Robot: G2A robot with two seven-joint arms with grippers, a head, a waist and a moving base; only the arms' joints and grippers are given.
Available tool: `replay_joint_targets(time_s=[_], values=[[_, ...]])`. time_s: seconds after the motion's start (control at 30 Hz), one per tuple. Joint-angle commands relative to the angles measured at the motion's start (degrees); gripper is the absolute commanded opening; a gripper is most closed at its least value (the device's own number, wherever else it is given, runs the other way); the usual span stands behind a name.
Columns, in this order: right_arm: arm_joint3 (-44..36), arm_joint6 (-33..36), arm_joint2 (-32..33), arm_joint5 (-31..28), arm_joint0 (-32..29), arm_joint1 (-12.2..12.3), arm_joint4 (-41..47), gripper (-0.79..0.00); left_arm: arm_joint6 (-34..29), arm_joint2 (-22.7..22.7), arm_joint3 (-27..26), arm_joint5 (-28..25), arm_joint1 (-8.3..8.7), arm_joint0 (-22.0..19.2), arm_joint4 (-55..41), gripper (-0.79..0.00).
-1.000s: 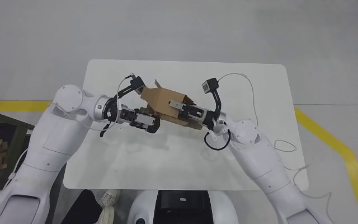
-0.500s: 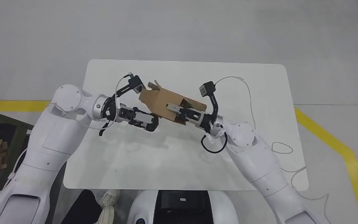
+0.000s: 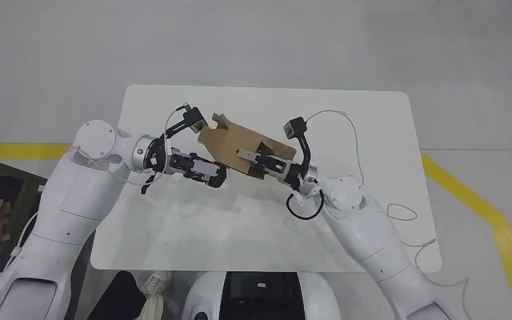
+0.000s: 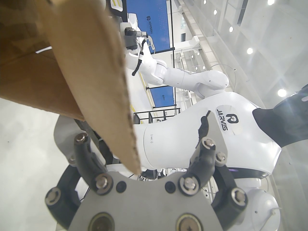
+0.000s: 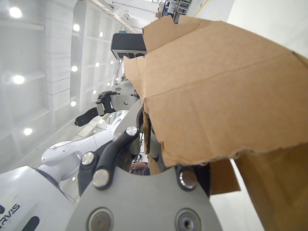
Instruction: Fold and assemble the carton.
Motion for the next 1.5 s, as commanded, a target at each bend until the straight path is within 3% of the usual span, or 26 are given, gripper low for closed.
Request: replay_joint_targets(time_s=[0.0, 0.43, 0.63, 0.87, 1.07, 1.47], values=[[0.1, -0.1, 0.1, 0.0, -0.1, 0.0, 0.1, -0.785, 0.0, -0.1, 0.0, 0.0, 0.00, 0.0, 0.0, 0.000], [-0.6, -0.1, 3.1, -0.1, -1.2, 0.4, 1.1, -0.785, 0.0, -0.4, 1.0, 0.1, -0.02, -0.4, -0.3, 0.000], [-1.6, 2.3, 5.4, 4.2, -1.7, 1.2, 0.3, -0.785, 0.2, -3.9, 3.8, -0.8, 0.59, -0.1, -2.1, 0.000], [-3.4, 5.6, 8.7, 8.3, -2.9, 2.2, -0.3, -0.785, 4.9, -6.5, 7.4, -2.4, 1.08, 0.8, 0.3, 0.000], [-5.4, 6.8, 11.4, 10.9, -3.9, 3.0, -1.2, -0.785, 6.5, -6.8, 9.4, -4.9, 0.92, 0.9, 0.7, 0.000], [-5.4, 6.8, 11.4, 10.9, -3.9, 3.0, -1.2, -0.785, 6.5, -6.8, 9.4, -4.9, 0.92, 0.9, 0.7, 0.000]])
